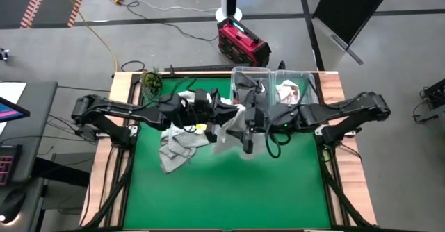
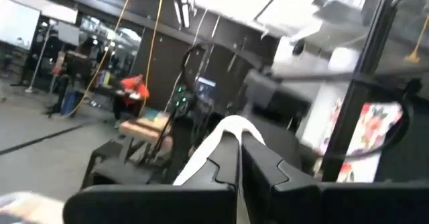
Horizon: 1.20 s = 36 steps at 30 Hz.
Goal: Sort towels by color in basket
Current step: Put the bottom white towel into the right transparent bin
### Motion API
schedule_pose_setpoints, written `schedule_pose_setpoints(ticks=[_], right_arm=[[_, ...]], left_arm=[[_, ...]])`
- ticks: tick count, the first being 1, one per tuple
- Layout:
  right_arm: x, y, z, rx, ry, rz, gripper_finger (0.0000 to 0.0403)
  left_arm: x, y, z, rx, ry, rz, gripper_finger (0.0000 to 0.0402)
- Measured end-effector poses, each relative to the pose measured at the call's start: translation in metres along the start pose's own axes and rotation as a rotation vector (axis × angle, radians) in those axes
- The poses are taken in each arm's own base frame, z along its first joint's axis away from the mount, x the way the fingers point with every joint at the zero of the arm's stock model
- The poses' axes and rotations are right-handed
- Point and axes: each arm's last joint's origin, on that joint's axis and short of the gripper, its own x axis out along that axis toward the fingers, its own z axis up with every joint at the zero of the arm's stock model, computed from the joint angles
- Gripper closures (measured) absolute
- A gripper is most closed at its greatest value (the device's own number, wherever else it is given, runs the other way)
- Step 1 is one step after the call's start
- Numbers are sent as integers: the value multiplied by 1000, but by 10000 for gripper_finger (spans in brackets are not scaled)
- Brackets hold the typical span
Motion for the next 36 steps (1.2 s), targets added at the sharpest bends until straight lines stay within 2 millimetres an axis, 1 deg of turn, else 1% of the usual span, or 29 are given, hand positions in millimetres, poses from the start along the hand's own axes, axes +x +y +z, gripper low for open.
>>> schedule_pose_setpoints(ticks=[2,4,6,8,9,10,13,16,20,24,28,32,34,36], right_arm=[[2,0,2,13,-28,-2,133],[2,-1,4,28,-49,-8,181],[0,-2,6,48,-56,-12,250],[-2,-2,6,49,-53,-13,332],[-5,-3,8,46,-53,-13,364],[-8,-5,8,38,-39,-14,375],[-19,-8,9,52,-10,-17,367],[-36,-15,11,76,23,-42,363],[-67,-26,17,83,44,-84,374],[-101,-41,19,64,66,-221,374],[-137,-62,18,24,78,-461,372],[-166,-79,10,9,101,-723,368],[-180,-86,8,44,86,-796,370],[-189,-92,4,54,95,-839,372]], left_arm=[[2,-1,3,-14,-20,-5,401],[2,-1,5,-29,-25,-4,401],[2,1,5,-48,-28,9,401],[2,2,6,-100,-39,44,398],[2,3,6,-132,-47,65,393],[2,4,6,-154,-54,83,385],[1,3,10,-169,-69,102,350],[-4,1,21,-170,-99,98,307],[-12,-3,40,-169,-160,76,252],[-22,-9,59,-90,-186,25,214],[-29,-15,70,-40,-183,-86,201],[-33,-18,75,-61,-149,-140,203],[-35,-19,75,-77,-116,-142,204],[-36,-20,73,-77,-82,-135,204]])
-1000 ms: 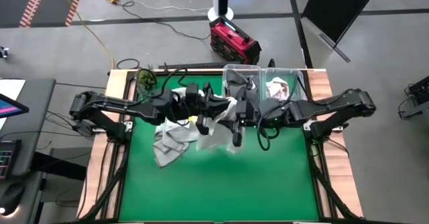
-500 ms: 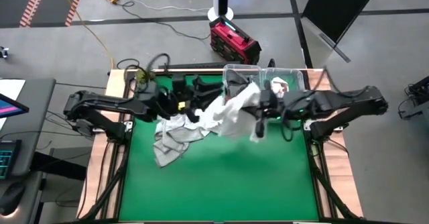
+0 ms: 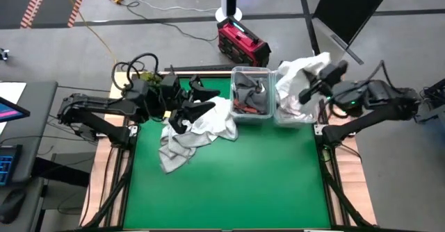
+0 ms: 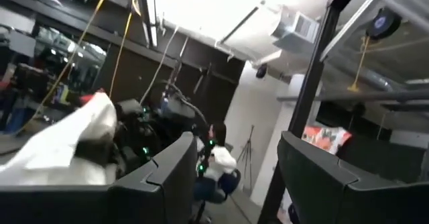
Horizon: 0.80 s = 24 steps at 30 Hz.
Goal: Sort towels by color in basket
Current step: Put the bottom white towel into the right transparent bin
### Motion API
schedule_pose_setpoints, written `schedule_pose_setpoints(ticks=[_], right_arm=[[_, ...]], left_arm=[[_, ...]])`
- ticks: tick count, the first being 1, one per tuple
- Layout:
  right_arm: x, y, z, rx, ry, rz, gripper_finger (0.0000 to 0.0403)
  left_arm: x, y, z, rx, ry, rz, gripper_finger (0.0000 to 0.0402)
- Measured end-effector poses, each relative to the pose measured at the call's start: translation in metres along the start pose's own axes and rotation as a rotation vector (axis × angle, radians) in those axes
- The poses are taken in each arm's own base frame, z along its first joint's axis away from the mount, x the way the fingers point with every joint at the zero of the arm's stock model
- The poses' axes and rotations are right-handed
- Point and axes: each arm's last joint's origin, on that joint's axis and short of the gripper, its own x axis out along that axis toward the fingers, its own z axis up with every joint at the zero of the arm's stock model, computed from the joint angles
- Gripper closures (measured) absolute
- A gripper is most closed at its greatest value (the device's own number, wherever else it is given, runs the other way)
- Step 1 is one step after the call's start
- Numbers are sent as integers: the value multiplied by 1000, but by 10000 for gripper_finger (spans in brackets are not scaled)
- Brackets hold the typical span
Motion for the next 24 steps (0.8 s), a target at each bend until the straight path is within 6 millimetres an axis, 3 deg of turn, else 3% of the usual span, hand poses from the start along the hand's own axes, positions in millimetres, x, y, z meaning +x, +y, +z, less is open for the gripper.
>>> schedule_pose_setpoints(ticks=[4,12,19,24], right_arm=[[8,-13,-17,-65,107,-123,370],[35,-9,-85,14,437,-218,371],[65,19,-123,75,505,-113,372],[89,17,-131,154,462,-195,369]], left_arm=[[0,-2,-3,-4,23,-1,205],[-1,-3,-1,14,21,-5,205],[-1,-4,-4,15,45,-12,205],[-4,-12,-2,1,72,-89,205]])
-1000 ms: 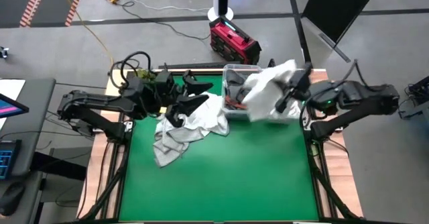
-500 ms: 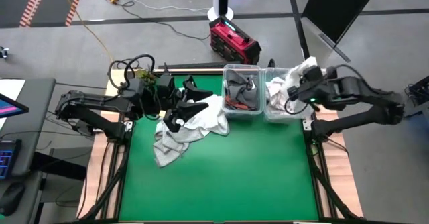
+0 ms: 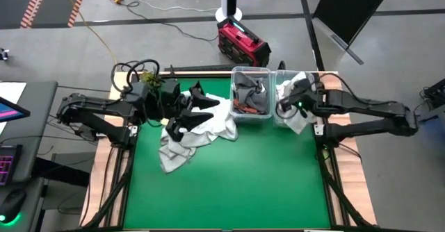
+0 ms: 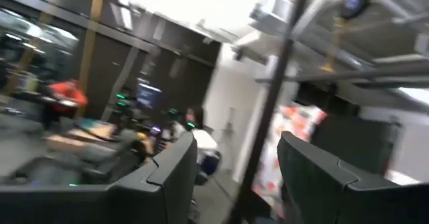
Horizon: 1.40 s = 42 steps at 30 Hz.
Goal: Sort towels by color in basket
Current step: Put the bottom white towel into the right transparent bin
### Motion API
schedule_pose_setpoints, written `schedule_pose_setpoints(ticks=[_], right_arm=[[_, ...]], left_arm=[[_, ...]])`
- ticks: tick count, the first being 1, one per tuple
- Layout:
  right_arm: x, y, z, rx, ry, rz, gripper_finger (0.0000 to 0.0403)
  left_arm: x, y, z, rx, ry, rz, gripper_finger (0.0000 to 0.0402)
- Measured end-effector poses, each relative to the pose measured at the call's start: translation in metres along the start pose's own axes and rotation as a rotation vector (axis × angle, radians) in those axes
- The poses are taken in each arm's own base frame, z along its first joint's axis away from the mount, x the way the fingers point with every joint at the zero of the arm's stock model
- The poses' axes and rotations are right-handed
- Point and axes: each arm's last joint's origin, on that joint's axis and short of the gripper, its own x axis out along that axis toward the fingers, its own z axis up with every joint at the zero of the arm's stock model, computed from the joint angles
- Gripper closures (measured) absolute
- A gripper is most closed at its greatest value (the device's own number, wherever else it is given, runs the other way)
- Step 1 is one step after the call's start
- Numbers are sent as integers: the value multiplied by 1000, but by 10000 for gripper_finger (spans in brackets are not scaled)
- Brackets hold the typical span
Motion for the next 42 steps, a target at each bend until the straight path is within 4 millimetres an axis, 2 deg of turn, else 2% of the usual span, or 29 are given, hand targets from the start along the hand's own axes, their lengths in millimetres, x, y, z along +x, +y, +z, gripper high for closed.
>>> schedule_pose_setpoints(ticks=[5,8,10,13,16,20,25,29,34,42], right_arm=[[20,-8,22,126,-129,-63,369],[29,-9,32,140,-177,-87,370],[35,-9,35,121,-173,-94,370],[47,-4,34,92,-86,24,369],[62,1,24,50,82,106,371],[80,0,2,30,305,-39,372],[95,5,-7,-35,383,-120,361],[110,10,-16,-169,460,-138,365],[127,18,-27,-405,566,-83,361],[145,29,-46,-586,748,118,316]], left_arm=[[-6,-10,1,-17,78,-72,205],[-14,-13,6,-22,124,-62,205],[-20,-14,10,-25,149,-52,205],[-30,-17,18,-25,176,-38,205],[-38,-20,26,-10,181,-37,205],[-46,-23,33,-2,181,-37,205],[-49,-22,31,-10,230,-18,205],[-50,-21,29,-46,256,-5,205],[-50,-21,28,-67,268,2,205],[-51,-21,29,-75,257,28,205]])
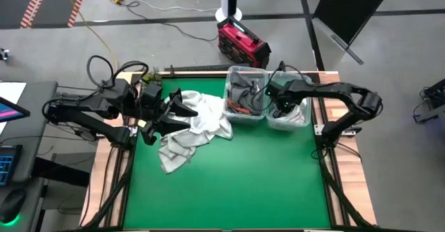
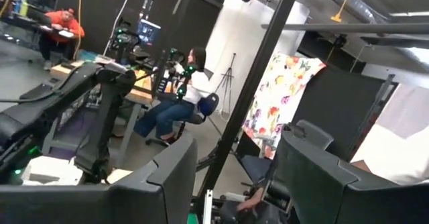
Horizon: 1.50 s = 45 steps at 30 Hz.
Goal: Sort towels by color in basket
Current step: Put the bottom white towel into the right transparent bin, then put the bottom right gray towel into the right transparent bin
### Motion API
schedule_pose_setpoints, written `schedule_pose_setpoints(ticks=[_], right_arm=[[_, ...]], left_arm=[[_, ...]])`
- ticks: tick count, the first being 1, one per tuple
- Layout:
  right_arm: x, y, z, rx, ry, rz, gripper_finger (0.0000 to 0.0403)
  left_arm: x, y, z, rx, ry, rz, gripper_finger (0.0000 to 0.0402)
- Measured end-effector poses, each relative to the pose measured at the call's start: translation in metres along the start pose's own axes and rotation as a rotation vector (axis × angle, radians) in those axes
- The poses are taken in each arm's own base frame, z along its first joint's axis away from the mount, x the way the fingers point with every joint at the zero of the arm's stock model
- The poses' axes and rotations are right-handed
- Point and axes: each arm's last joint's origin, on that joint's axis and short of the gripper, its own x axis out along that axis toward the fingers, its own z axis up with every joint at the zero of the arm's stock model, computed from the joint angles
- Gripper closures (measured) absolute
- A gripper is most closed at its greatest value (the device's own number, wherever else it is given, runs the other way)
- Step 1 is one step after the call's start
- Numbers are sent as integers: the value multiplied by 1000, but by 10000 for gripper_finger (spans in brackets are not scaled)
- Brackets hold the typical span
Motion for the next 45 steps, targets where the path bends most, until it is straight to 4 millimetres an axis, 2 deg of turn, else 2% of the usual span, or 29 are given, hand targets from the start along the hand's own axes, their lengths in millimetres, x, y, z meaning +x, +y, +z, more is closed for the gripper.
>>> schedule_pose_setpoints(ticks=[7,13,18,22,25,29,35,40,45], right_arm=[[12,4,3,-44,50,2,232],[1,-2,-2,-28,26,19,158],[-33,-12,-14,7,-22,45,145],[-64,-21,-26,54,-115,38,144],[-88,-29,-35,106,-210,43,144],[-116,-37,-47,182,-356,52,144],[-161,-50,-64,343,-563,98,144],[-197,-52,-80,429,-782,184,144],[-220,-49,-95,474,-986,314,144]], left_arm=[[0,2,-1,-11,-1,62,205],[-1,7,-8,-16,43,161,205],[-4,17,-18,37,105,384,205],[-12,32,-28,121,176,686,205],[-22,46,-34,95,209,901,205],[-39,59,-47,60,356,1064,205],[-41,78,-83,-16,460,1174,205],[-31,100,-134,-92,597,1185,205],[-25,119,-178,-151,764,1227,205]])
